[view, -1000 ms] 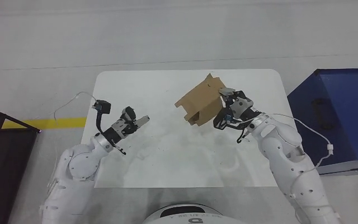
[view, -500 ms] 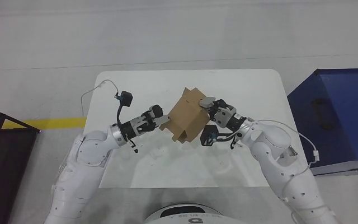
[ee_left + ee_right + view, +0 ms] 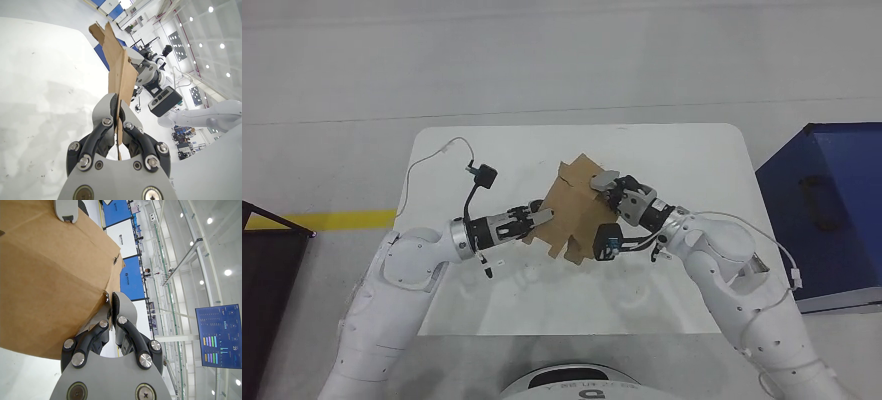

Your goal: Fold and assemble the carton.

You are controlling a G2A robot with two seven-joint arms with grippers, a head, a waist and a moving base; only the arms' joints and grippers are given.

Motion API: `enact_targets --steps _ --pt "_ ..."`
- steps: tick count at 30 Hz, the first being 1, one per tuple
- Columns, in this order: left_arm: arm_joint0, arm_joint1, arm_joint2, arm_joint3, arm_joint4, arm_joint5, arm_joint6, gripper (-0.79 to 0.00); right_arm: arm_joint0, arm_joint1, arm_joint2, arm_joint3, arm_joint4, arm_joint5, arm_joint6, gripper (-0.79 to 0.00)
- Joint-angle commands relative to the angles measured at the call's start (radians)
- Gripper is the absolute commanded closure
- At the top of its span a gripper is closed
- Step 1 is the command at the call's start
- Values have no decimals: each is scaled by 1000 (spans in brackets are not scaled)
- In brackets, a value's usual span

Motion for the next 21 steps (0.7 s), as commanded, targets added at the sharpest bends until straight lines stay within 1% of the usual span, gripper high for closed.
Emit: enact_targets --steps 1,4,6,8,10,11,18,19,20,21 --pt "-3 1 3 3 -5 10 -4 0 6 0 0 5 1 9 6 -785" --pt "-14 2 5 21 -30 37 -3 0 14 -1 10 16 7 34 25 -785" --pt "-25 3 3 42 -63 61 -3 0 15 -2 40 25 37 65 48 -785" --pt "-34 3 -2 75 -123 104 -4 0 3 -4 78 30 98 106 79 -785" --pt "-52 3 -8 111 -171 170 -9 0 -17 -8 121 38 204 150 123 -785" --pt "-67 5 -11 116 -136 175 0 0 -21 -10 127 39 226 155 131 -785" --pt "-67 5 -11 116 -136 175 0 0 -21 -10 127 39 226 155 131 -785" --pt "-64 4 -12 119 -154 179 9 0 -21 -10 127 39 226 155 131 -785" --pt "-55 -1 -13 134 -246 201 29 0 -21 -10 127 39 226 155 131 -785" --pt "-58 -3 -20 150 -306 225 42 0 -33 -14 121 44 322 153 115 -785"
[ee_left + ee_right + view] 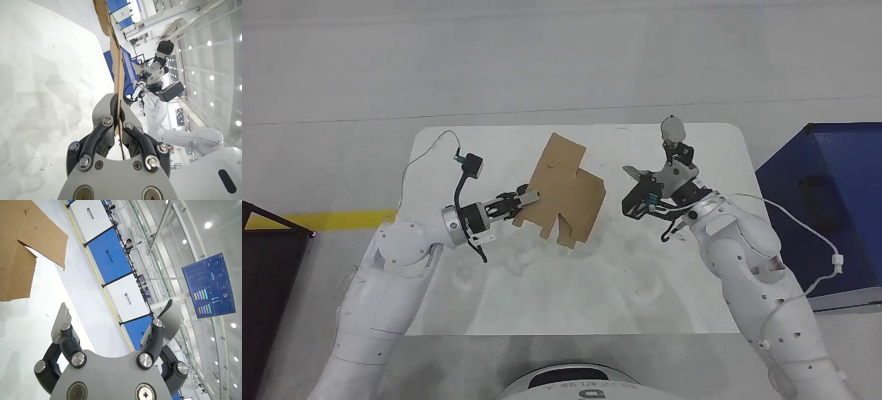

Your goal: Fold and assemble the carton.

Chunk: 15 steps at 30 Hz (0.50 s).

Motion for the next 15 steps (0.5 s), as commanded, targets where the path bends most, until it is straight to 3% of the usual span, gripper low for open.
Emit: enact_targets --steps 1,3,7,10,14,15 --pt "-7 -4 -11 32 -187 46 32 0 -19 -9 6 8 232 1 -25 -785" --pt "-21 -10 -14 74 -318 86 42 0 -39 -17 23 15 464 -26 -39 -785" --pt "-54 -23 1 144 -464 114 71 0 -57 -30 35 49 968 -179 -8 -785" --pt "-78 -35 33 188 -521 71 85 0 -45 -35 29 76 1288 -258 94 -785" --pt "-122 -49 85 243 -493 -46 76 0 -19 -45 -4 108 1686 -255 222 -785" --pt "-122 -49 85 243 -493 -46 76 0 -19 -45 -4 108 1686 -255 222 -785"
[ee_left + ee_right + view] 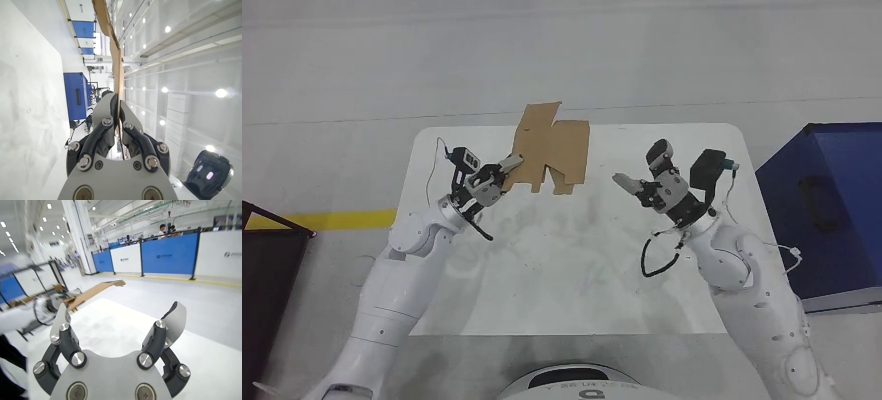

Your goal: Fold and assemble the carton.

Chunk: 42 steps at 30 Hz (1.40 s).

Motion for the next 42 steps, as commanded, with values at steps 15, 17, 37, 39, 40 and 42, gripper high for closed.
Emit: enact_targets --steps 15,17,37,39,40,42 --pt "11 -9 24 -57 151 -136 146 0 6 -15 -114 27 472 -11 150 -785" --pt "4 -15 51 -62 196 -160 175 0 21 -21 -143 27 515 -9 156 -785" --pt "-12 -41 99 -59 181 -234 243 0 56 -51 -242 73 539 -7 118 -336" --pt "-9 -41 95 -64 183 -235 241 0 55 -53 -245 74 535 -10 110 -302" --pt "-7 -41 93 -66 183 -235 241 0 54 -54 -245 74 533 -13 106 -283" --pt "-3 -41 91 -72 186 -238 240 0 52 -55 -247 73 529 -17 98 -231"
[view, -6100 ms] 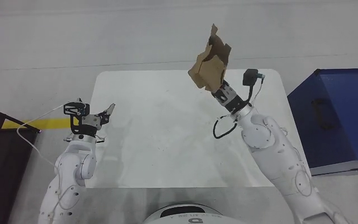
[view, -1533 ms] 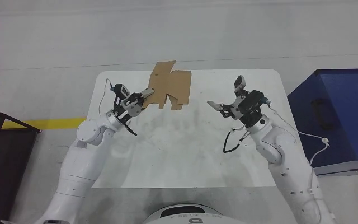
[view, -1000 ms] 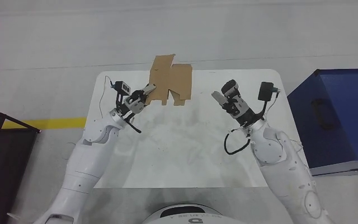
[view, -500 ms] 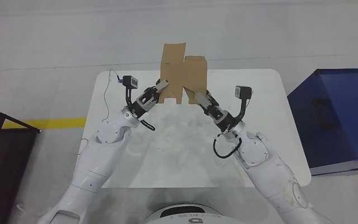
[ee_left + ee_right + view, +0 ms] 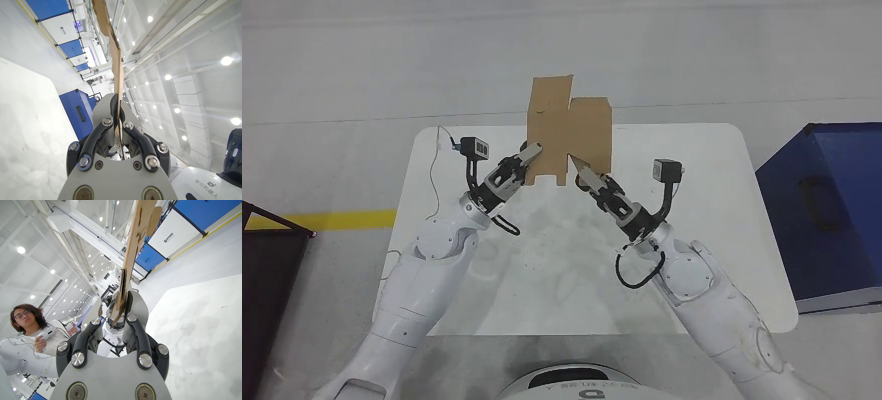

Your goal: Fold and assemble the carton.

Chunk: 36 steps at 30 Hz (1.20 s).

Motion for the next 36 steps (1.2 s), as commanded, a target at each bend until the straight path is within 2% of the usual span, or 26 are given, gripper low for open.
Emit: enact_targets --steps 1,4,7,9,15,20,25,26,27,28,29,33,36 --pt "4 -1 -1 -4 1 -1 0 0 -2 -2 -2 -1 -5 -3 -7 -228" --pt "8 -2 -1 -9 -2 -2 2 0 -7 -6 -14 -3 -20 -8 -24 -200" --pt "10 -3 -3 -12 -7 -4 2 0 -8 -10 -20 4 -42 -19 -54 -105" --pt "13 -4 -4 -14 -15 -5 2 0 -9 -13 -21 13 -66 -29 -86 -74" --pt "18 -9 2 -13 -84 16 -21 0 -10 -23 -33 40 -106 -63 -151 -55" --pt "19 -12 2 -5 -112 23 -37 0 -9 -30 -38 52 -144 -97 -200 0" --pt "19 -14 0 -2 -119 24 -46 0 -9 -35 -29 53 -166 -125 -238 0" --pt "19 -14 1 -1 -127 31 -57 -126 -8 -35 -27 53 -171 -127 -243 0" --pt "18 -14 2 1 -136 38 -69 -336 -8 -36 -25 53 -176 -127 -244 0" --pt "17 -14 1 4 -144 44 -81 -745 -8 -36 -24 54 -180 -125 -243 0" --pt "16 -14 3 7 -150 54 -98 -785 -7 -37 -22 54 -185 -125 -241 0" --pt "16 -10 -17 36 -166 83 -133 -785 -5 -35 -8 55 -208 -118 -212 0" --pt "34 -2 -65 68 -175 96 -132 -785 -1 -26 22 52 -259 -100 -128 0"
